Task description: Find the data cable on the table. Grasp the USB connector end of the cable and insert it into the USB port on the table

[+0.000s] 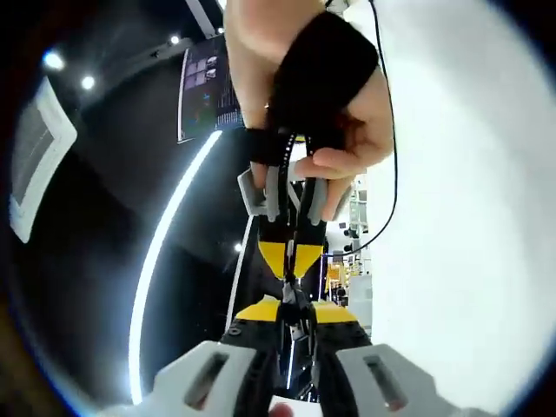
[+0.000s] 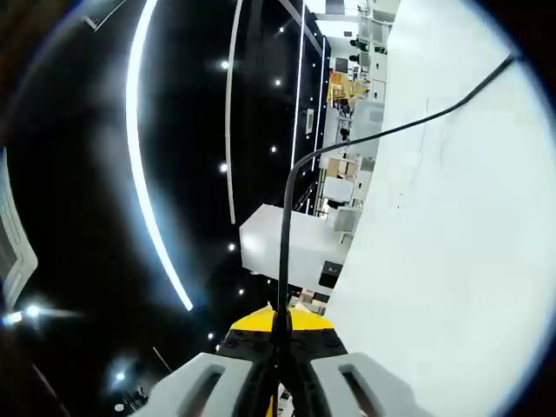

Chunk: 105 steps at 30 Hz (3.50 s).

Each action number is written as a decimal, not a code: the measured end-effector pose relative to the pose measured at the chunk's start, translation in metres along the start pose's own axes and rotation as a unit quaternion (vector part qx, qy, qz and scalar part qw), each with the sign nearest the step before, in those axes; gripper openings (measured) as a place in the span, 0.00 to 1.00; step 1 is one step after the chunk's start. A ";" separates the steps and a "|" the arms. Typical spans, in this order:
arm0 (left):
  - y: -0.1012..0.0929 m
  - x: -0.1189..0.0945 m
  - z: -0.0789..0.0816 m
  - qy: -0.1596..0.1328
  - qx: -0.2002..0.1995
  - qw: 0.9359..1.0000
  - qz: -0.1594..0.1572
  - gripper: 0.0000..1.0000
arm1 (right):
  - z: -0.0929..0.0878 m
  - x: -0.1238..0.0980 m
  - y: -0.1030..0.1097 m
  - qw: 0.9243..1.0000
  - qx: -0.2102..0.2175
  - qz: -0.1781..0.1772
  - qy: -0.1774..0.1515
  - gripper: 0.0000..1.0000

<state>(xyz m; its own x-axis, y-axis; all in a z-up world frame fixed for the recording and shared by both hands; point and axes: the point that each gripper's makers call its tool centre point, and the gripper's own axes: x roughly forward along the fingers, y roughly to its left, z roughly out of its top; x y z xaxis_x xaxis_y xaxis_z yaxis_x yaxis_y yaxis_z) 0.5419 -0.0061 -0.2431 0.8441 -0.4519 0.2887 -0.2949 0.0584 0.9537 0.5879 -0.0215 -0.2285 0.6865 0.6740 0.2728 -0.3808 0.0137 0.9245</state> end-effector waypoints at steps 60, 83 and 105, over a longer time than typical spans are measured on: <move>0.015 0.024 -0.005 -0.118 -0.770 0.615 -0.123 0.06 | 0.015 0.003 -0.002 0.991 -0.130 0.037 -0.024 0.12; -0.018 0.027 0.010 -0.111 -0.827 0.521 -0.182 0.07 | 0.028 -0.009 -0.014 0.980 -0.194 -0.003 -0.032 0.06; -0.067 0.054 0.038 -0.116 -0.784 0.558 -0.246 0.22 | 0.067 -0.017 -0.037 0.936 -0.340 -0.088 -0.028 0.04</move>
<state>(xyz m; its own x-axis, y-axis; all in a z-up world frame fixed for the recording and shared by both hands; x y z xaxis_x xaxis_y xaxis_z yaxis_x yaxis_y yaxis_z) 0.5904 -0.0687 -0.2944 0.5164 -0.8486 0.1146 0.8545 0.5020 -0.1332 0.6319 -0.0827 -0.2492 0.7993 0.5783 0.1632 -0.5522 0.5998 0.5791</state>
